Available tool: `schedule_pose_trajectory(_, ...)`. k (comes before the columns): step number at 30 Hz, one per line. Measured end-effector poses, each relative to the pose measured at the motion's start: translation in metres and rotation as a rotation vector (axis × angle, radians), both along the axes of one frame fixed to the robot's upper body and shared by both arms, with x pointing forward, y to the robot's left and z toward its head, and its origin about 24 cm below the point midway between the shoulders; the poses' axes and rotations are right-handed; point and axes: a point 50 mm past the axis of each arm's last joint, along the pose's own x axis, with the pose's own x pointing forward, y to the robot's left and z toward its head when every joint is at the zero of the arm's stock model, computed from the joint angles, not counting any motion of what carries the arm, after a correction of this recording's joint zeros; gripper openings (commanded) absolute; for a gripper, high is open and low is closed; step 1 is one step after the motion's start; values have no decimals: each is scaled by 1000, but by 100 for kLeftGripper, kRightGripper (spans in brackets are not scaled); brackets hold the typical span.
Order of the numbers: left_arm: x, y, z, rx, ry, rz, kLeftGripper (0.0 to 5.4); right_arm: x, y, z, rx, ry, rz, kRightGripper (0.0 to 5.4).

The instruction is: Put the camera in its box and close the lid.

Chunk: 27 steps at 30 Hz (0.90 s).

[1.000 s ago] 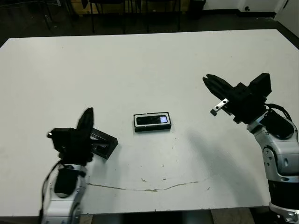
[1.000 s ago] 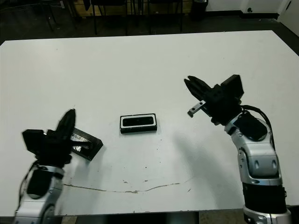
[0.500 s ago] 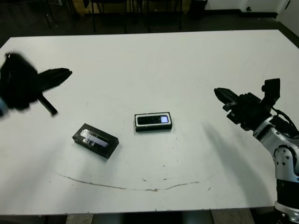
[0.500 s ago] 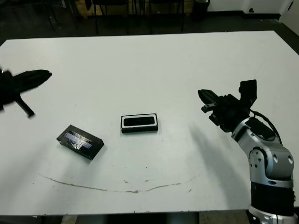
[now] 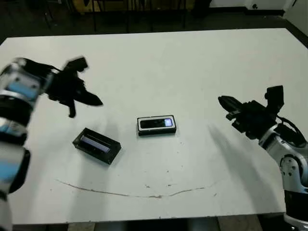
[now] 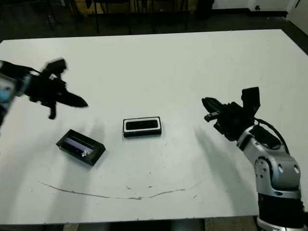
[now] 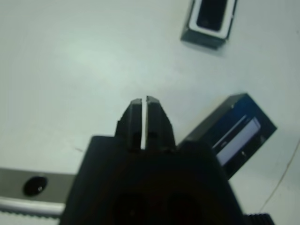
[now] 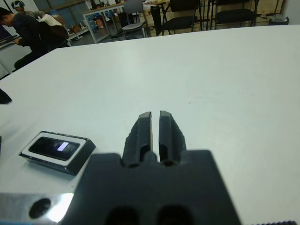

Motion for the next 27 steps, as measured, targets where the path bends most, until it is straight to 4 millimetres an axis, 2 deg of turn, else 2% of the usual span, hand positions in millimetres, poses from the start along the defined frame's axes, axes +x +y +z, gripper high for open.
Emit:
schedule_pose_trajectory(7,-1,-13,-17,65,70,-64,0,-5,2,4,-40,2,5,1)
schedule_pose_trajectory(16,-9,-11,-28,167,159,-49,0,-9,1,4,-76,18,-13,1)
schedule_pose_trajectory(27,-35,11,-31,227,207,-67,0,-10,1,4,-93,22,-11,1)
